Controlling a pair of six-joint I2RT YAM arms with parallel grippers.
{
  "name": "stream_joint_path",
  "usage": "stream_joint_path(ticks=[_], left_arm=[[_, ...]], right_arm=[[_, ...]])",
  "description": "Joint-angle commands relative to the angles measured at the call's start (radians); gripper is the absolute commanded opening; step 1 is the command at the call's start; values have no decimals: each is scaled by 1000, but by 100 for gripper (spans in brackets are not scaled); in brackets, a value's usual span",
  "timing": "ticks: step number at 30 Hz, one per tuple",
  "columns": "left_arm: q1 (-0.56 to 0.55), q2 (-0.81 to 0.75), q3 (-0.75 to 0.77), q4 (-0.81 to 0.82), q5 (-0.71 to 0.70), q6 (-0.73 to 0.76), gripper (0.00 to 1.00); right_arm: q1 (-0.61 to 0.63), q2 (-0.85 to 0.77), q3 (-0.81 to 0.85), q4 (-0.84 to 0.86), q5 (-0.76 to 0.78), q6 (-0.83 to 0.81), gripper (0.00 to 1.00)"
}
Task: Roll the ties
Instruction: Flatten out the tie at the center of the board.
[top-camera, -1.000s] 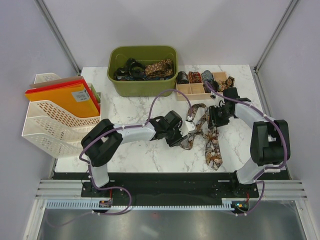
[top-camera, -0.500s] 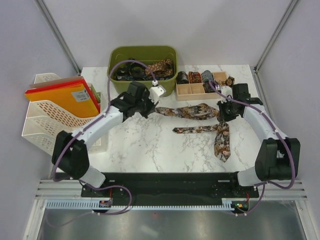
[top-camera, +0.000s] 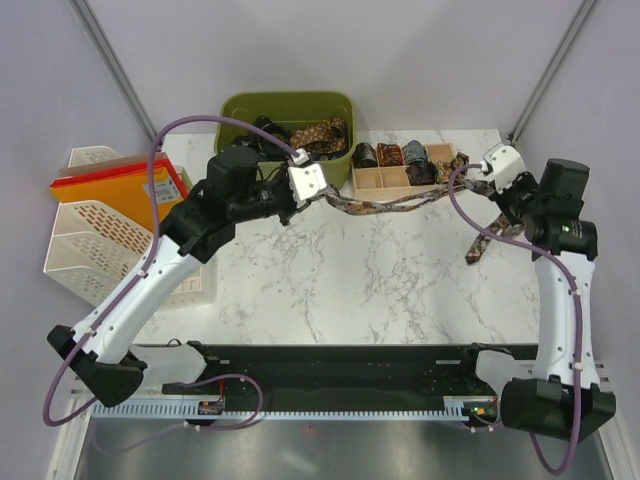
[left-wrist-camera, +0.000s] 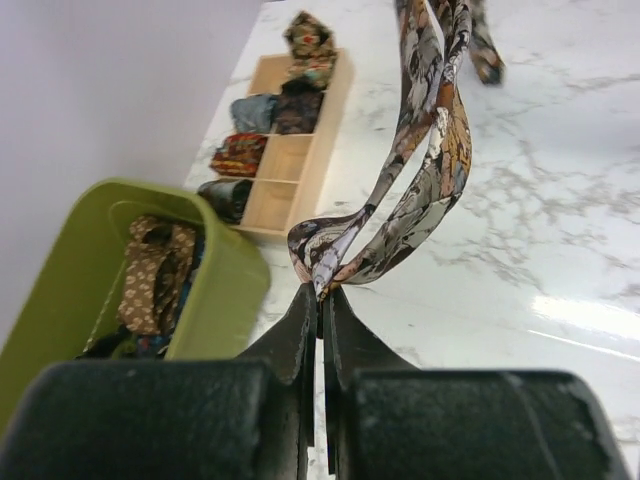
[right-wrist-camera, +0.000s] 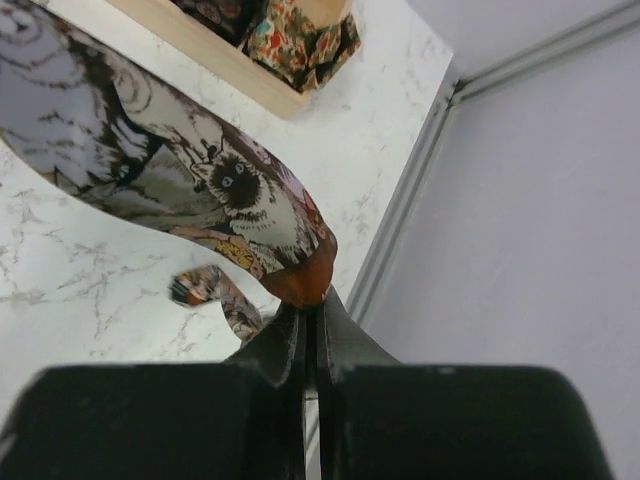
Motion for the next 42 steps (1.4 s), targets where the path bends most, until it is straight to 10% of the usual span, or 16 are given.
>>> stream_joint_path(ticks=[1, 7, 8, 15, 27, 35, 42], left_arm=[[-11, -52, 1, -94, 70, -17, 2], [202, 1, -62, -263, -63, -123, 2], [214, 12, -82, -277, -77, -99, 2], [250, 133, -335, -226, -232, -87, 3], [366, 299, -320, -157, -212, -71, 3], [388, 304, -308, -171, -151, -45, 8], [405, 314, -315, -205, -140, 30, 15]], right_arm=[[-5, -33, 33, -151, -147, -260, 6], [163, 135, -38, -59, -348, -88, 96], [211, 205, -30, -45, -302, -65, 98], [263, 335, 27, -155, -145, -47, 94], [363, 187, -311, 78, 25, -10, 91], [389, 359, -331, 92, 134, -25, 54], [391, 393, -365, 48, 104, -67, 49]])
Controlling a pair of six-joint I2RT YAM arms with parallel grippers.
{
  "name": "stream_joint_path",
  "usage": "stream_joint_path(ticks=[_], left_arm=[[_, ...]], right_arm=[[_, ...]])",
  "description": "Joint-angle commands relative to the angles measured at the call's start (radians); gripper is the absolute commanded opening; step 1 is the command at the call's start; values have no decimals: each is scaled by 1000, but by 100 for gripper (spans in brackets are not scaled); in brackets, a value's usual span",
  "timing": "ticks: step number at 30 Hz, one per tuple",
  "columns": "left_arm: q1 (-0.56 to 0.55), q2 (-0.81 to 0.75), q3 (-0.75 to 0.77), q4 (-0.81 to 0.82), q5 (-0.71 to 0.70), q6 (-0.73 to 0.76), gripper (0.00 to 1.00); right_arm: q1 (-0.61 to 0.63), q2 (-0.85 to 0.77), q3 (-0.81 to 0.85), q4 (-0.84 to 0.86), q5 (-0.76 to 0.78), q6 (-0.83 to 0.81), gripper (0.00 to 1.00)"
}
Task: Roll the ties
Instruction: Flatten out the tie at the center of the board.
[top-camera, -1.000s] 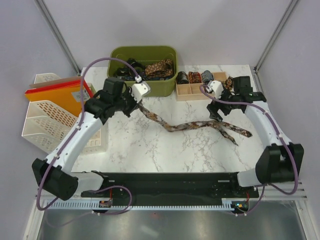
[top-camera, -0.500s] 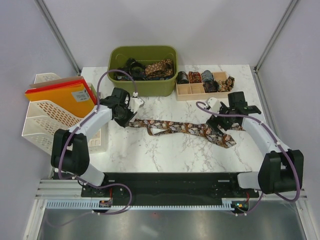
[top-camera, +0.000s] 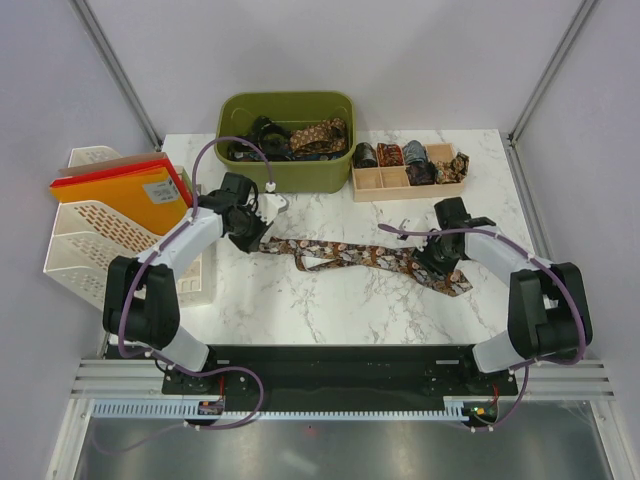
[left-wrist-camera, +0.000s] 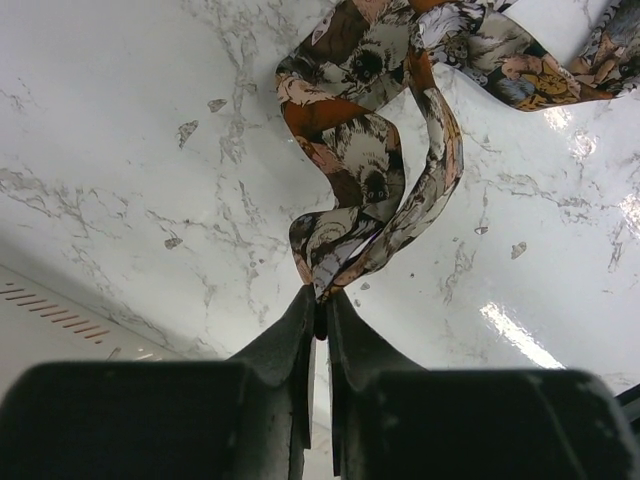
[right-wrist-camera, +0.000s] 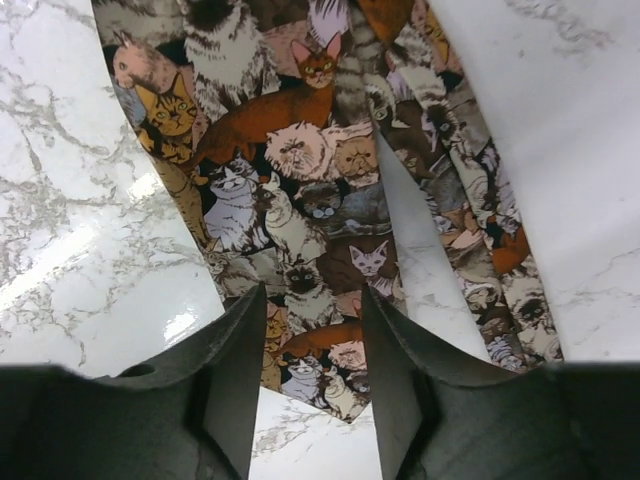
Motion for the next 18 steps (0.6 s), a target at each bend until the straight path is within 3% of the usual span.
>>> stream_joint_path(ticks=[1, 5, 9, 18], left_arm=[[34, -9, 27, -11, 42, 91, 18], [89, -64, 33, -55, 151, 187, 43], [95, -133, 27, -77, 223, 279, 46], [1, -182, -36, -117, 384, 468, 51]], right_arm=[[0, 13, -16, -6, 3, -29, 44], [2, 36, -18, -4, 11, -29, 26], [0, 43, 5, -22, 6, -20, 2], [2, 26, 80, -84, -14, 9, 0]])
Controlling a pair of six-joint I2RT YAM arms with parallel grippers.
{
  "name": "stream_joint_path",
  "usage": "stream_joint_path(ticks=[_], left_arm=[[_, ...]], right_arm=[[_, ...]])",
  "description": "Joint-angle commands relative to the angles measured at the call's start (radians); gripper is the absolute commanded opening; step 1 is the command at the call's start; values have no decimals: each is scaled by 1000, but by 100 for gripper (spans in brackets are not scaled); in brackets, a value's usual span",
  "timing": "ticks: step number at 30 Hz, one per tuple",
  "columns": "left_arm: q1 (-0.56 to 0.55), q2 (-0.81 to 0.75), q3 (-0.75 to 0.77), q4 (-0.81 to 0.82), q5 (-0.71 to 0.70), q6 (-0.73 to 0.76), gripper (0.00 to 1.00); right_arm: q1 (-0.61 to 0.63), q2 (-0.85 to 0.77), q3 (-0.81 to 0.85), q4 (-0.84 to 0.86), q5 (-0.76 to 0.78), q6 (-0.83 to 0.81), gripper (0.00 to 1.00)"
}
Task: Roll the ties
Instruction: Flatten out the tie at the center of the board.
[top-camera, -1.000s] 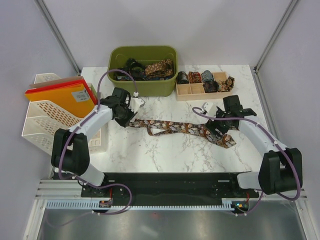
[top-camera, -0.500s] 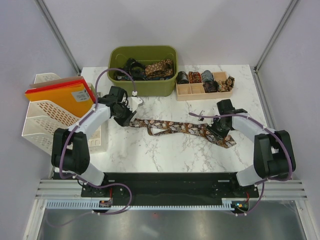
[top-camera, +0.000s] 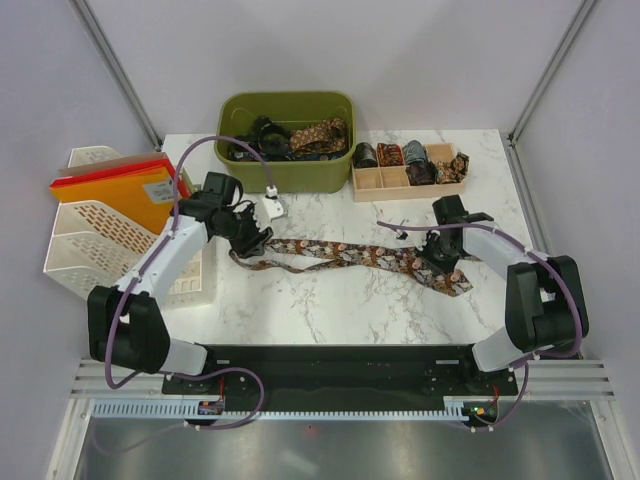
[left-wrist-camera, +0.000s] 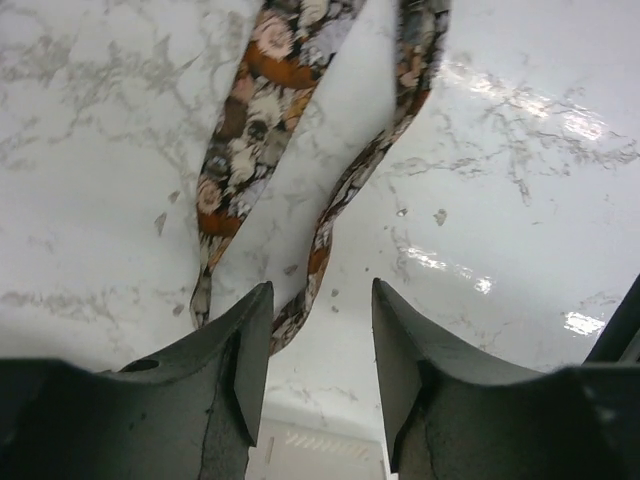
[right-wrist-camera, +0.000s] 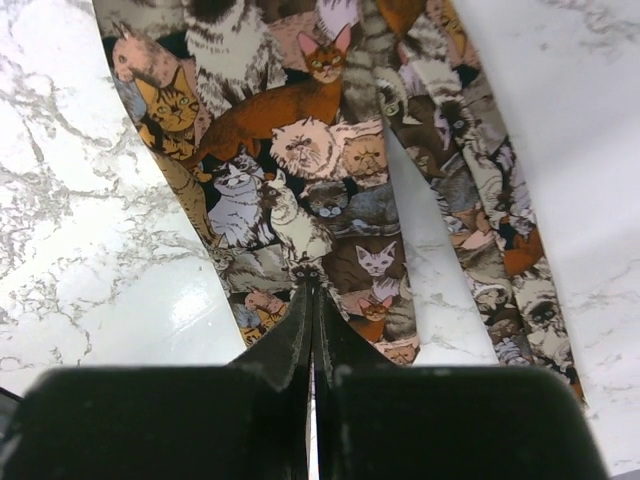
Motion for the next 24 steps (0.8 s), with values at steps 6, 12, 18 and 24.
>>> stream_joint_path(ticks=[6, 12, 18, 24], left_arm=[[-191, 26, -114, 141, 68, 206, 53], [-231, 116, -106, 158, 19, 260, 52], [-234, 146, -112, 162, 13, 257, 52], [-234, 169, -146, 178, 5, 262, 50]], right_arm=[[2, -13, 95, -51, -10, 36, 0], [2, -8, 123, -140, -50, 24, 46], [17, 2, 72, -117, -38, 65, 67], [63, 40, -3, -2, 71, 93, 63]])
